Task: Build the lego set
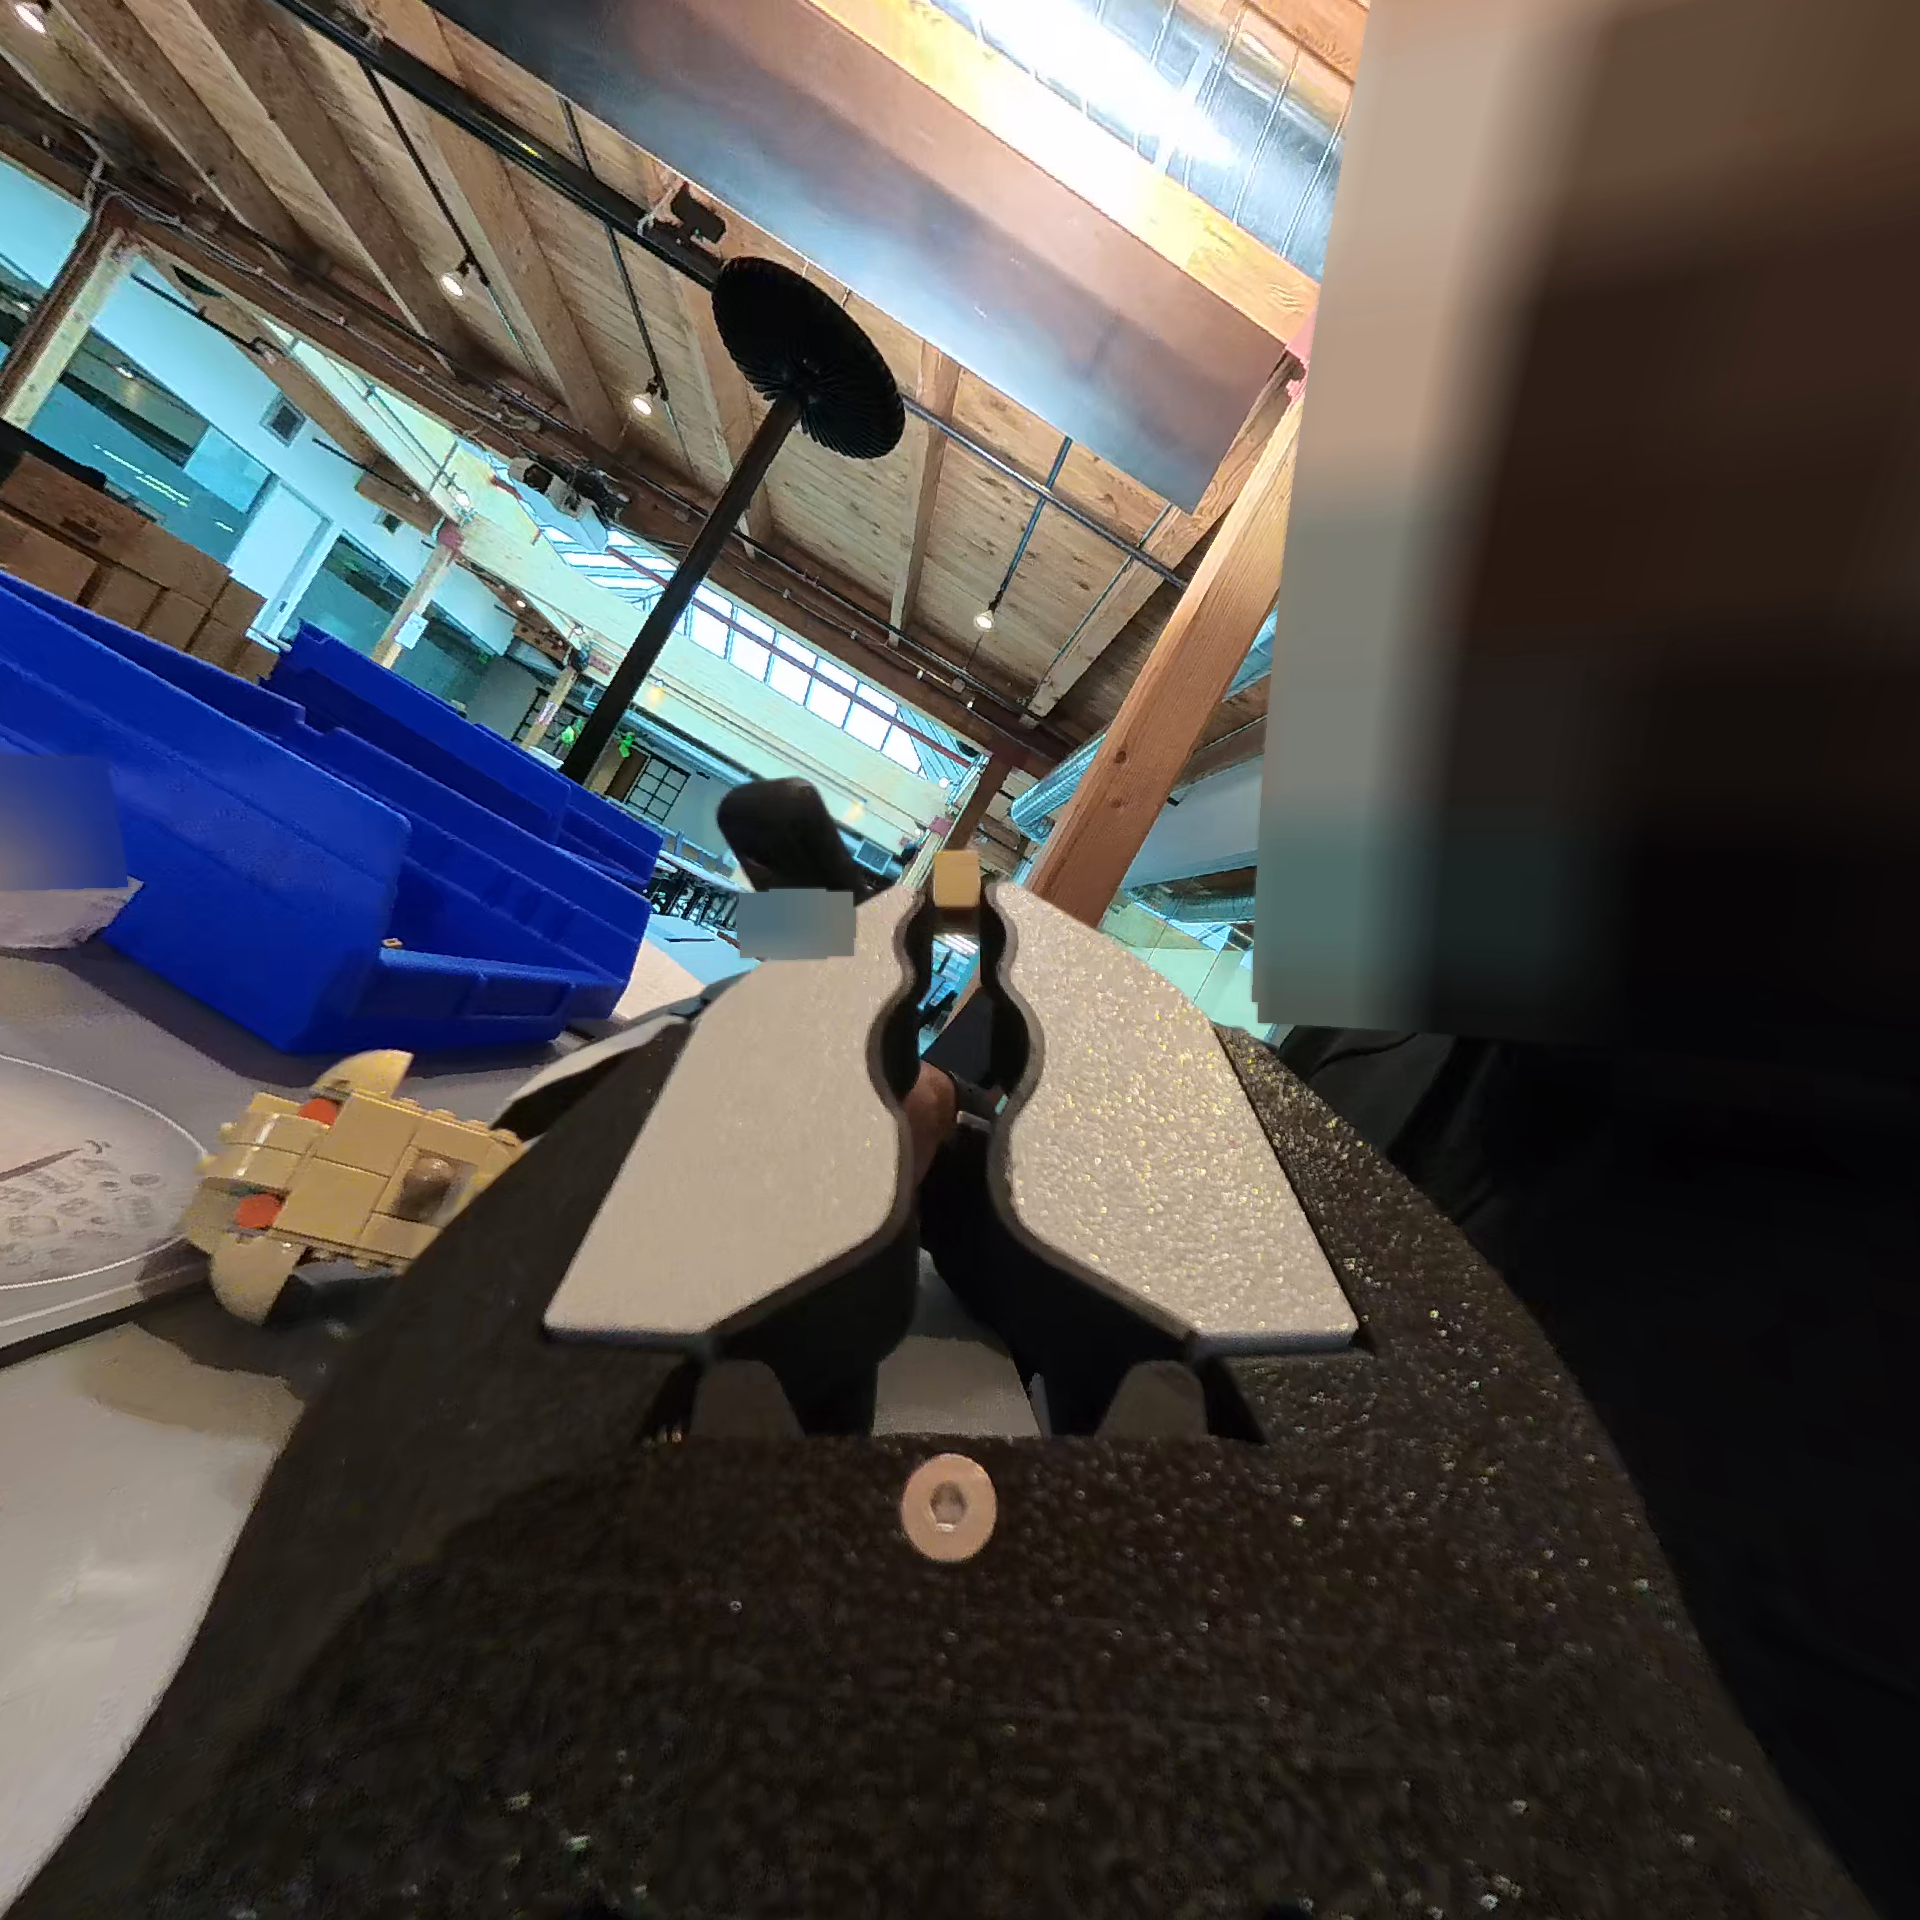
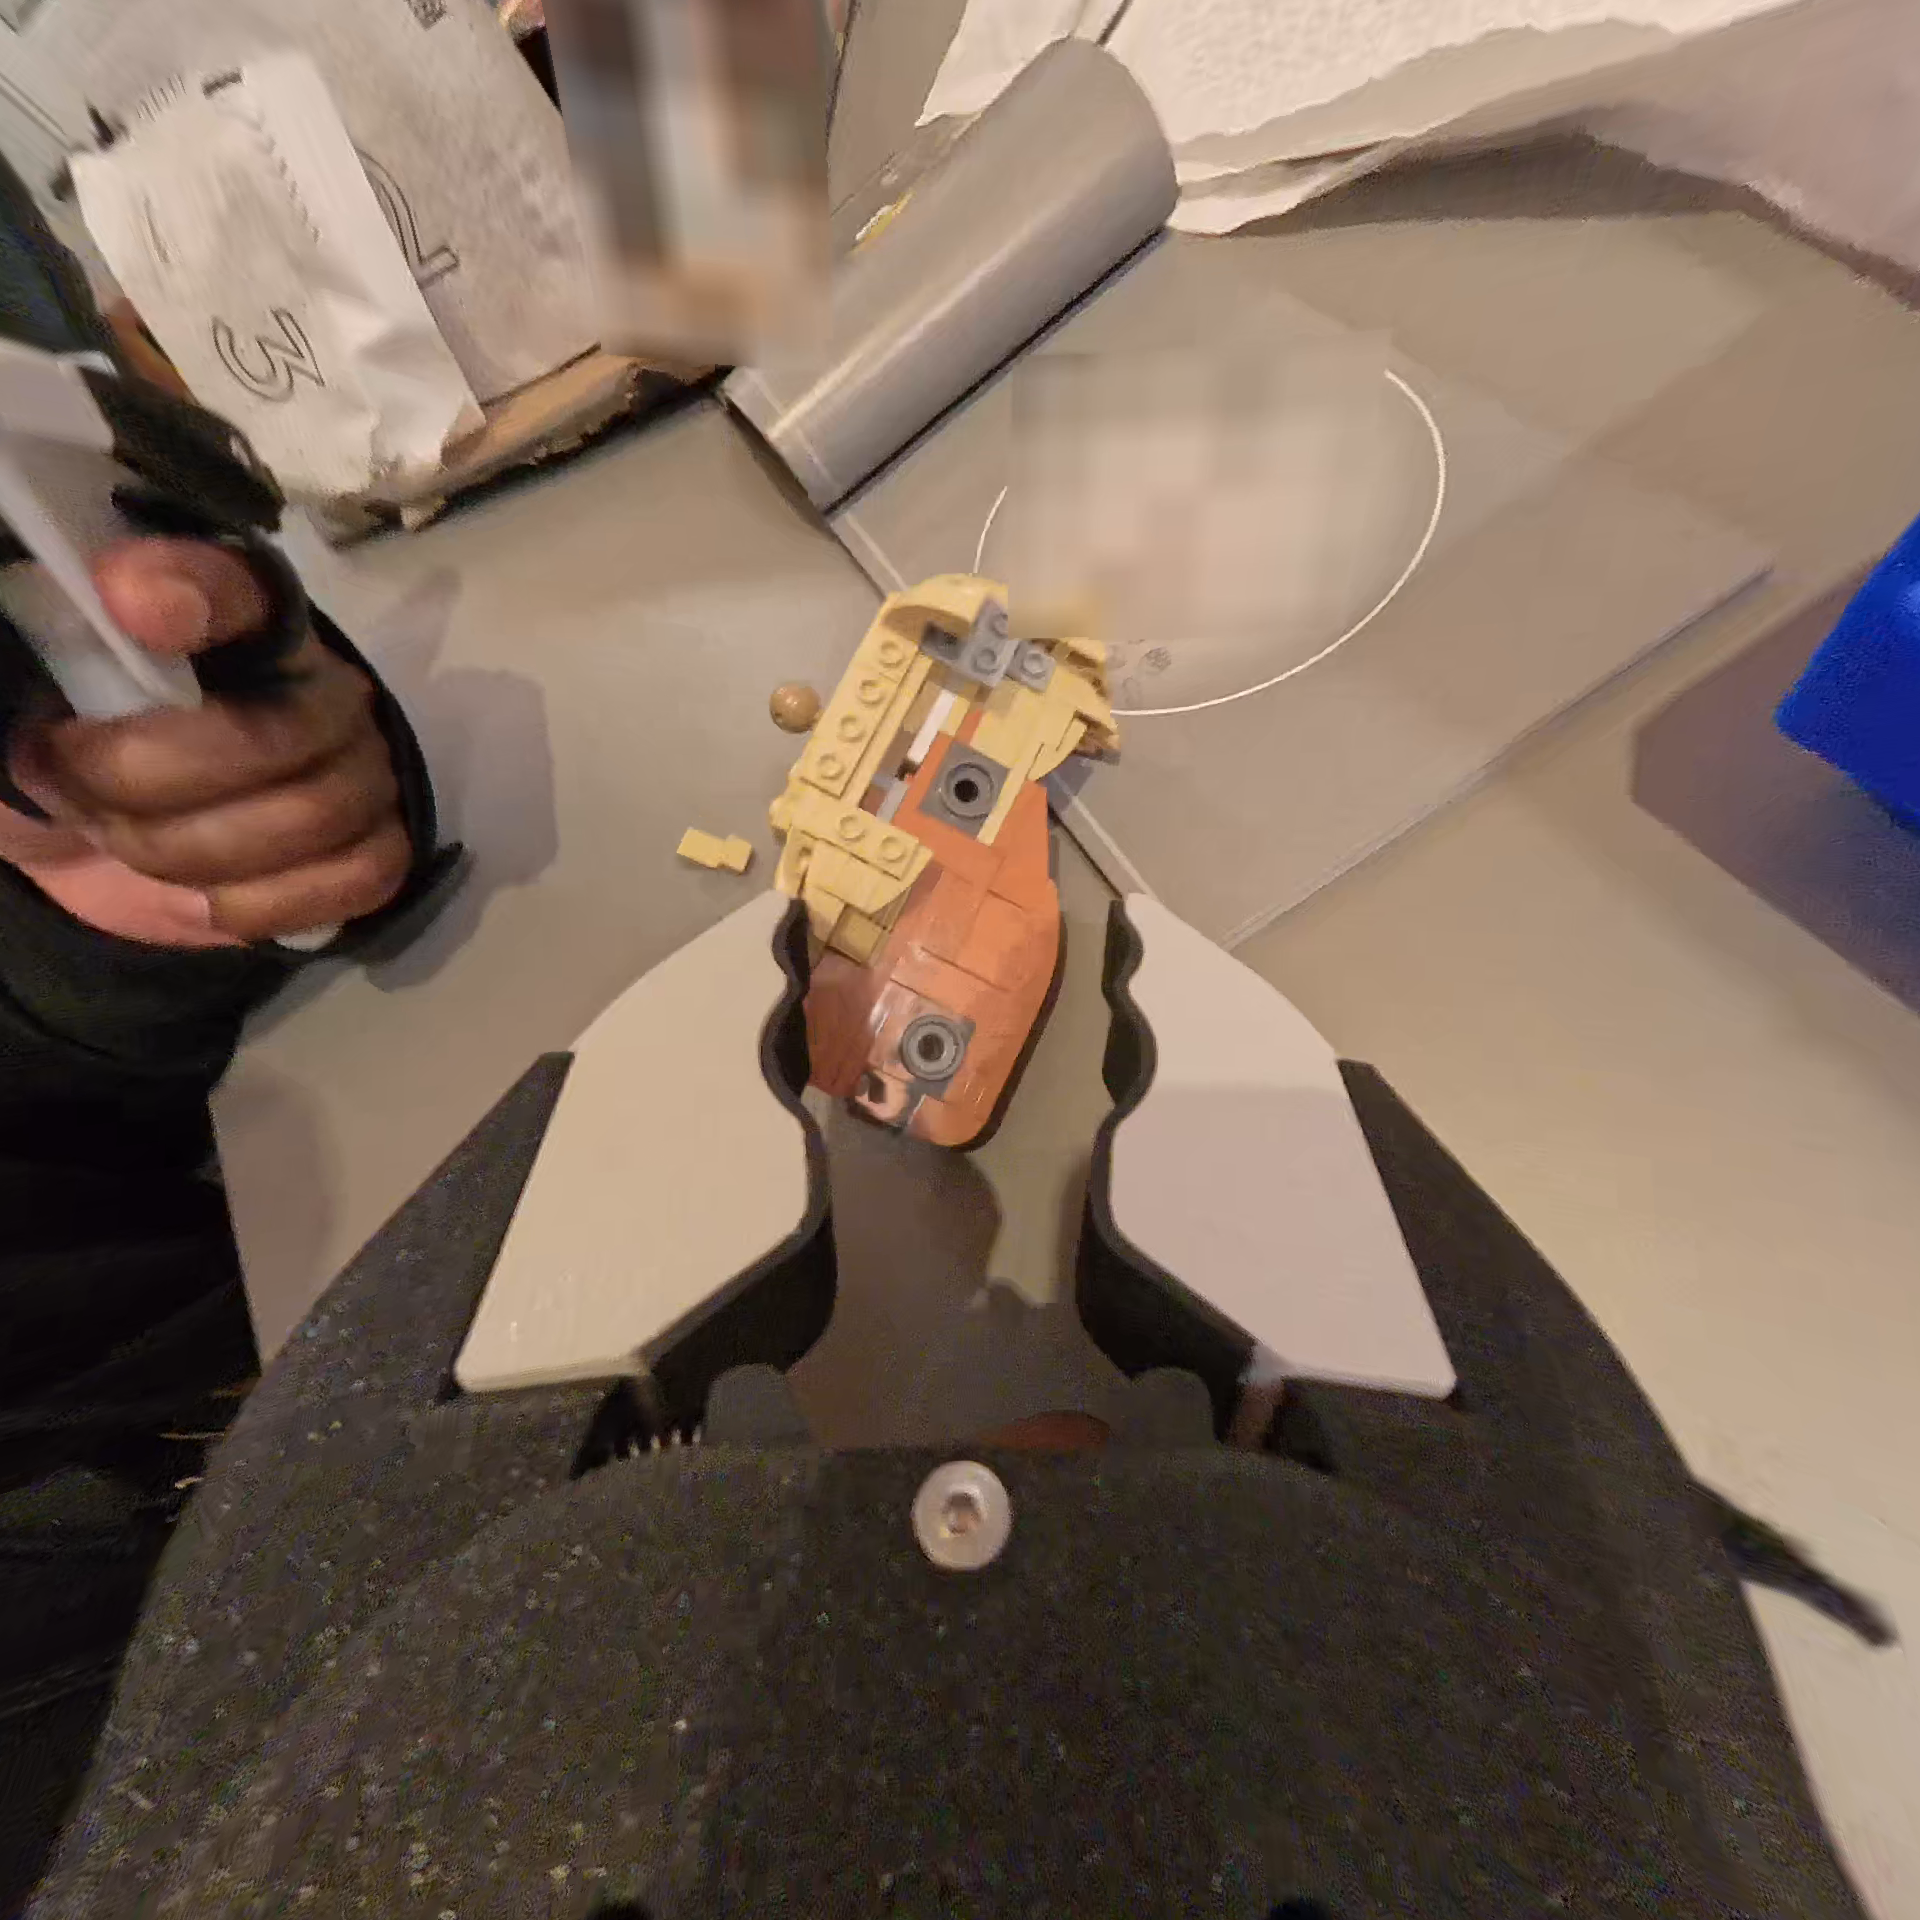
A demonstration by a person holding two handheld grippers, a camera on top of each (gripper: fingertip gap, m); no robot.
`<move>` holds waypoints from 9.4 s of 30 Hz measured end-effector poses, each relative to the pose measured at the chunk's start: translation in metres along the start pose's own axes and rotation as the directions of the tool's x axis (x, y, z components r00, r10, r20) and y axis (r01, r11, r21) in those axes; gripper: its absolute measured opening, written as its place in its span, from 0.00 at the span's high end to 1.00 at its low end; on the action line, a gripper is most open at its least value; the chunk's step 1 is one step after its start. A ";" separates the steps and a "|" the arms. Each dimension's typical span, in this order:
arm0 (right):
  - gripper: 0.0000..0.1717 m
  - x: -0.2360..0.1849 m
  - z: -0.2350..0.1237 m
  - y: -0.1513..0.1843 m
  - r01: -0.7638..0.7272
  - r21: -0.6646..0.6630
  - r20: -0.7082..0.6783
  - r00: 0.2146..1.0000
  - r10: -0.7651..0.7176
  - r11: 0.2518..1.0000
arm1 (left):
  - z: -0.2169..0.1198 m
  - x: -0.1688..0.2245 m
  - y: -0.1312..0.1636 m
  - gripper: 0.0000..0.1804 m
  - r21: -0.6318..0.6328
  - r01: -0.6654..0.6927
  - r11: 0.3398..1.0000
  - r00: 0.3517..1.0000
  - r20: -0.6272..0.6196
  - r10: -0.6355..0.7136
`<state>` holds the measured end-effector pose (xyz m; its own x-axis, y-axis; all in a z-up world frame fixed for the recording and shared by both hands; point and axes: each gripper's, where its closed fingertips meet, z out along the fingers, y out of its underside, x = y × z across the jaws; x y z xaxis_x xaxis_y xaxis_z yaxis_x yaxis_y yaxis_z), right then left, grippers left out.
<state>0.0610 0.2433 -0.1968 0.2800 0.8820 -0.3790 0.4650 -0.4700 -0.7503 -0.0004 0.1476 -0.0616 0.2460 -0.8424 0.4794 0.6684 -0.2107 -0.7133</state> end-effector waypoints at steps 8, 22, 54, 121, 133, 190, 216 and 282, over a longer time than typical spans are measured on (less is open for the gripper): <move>0.68 -0.006 0.018 0.000 0.017 -0.082 -0.009 1.000 -0.018 0.996 | -0.009 -0.005 0.006 0.96 -0.048 -0.010 0.999 0.998 0.065 0.014; 0.82 -0.043 0.035 0.014 0.691 -0.332 -0.274 0.581 -0.766 0.643 | -0.033 -0.043 0.018 0.96 -0.393 -0.095 0.915 0.937 0.275 0.216; 0.78 -0.074 0.049 0.026 0.248 -0.298 0.308 0.939 -0.153 0.922 | -0.073 -0.104 0.061 0.96 -0.735 0.131 0.665 0.853 0.426 0.302; 0.89 -0.078 0.048 -0.001 0.839 -0.403 -0.228 0.294 -0.928 0.365 | -0.078 -0.075 0.011 0.96 -0.617 -0.190 0.764 0.890 0.220 0.400; 0.90 -0.077 0.045 -0.002 0.784 -0.314 -0.131 0.522 -0.843 0.535 | -0.078 -0.072 0.014 0.96 -0.636 -0.220 0.740 0.877 0.203 0.436; 0.90 -0.065 0.022 -0.031 0.956 0.012 -0.395 0.275 -0.876 0.294 | -0.068 -0.073 0.020 0.96 -0.622 -0.207 0.755 0.873 0.231 0.430; 0.90 -0.062 0.031 -0.016 0.722 -0.036 -0.066 0.688 -0.723 0.691 | -0.064 -0.067 0.024 0.96 -0.630 -0.263 0.731 0.868 0.176 0.464; 0.89 -0.085 -0.005 -0.053 0.942 0.196 -0.408 -0.176 -0.896 -0.274 | 0.005 -0.055 0.054 0.96 -0.536 0.447 0.716 0.890 0.184 -0.418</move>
<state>0.0170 0.1931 -0.1226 -0.1236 0.2522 0.9598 -0.0281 0.9659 -0.2574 0.0253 0.1852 -0.1241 0.0691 -0.5700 0.8187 0.2128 -0.7934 -0.5703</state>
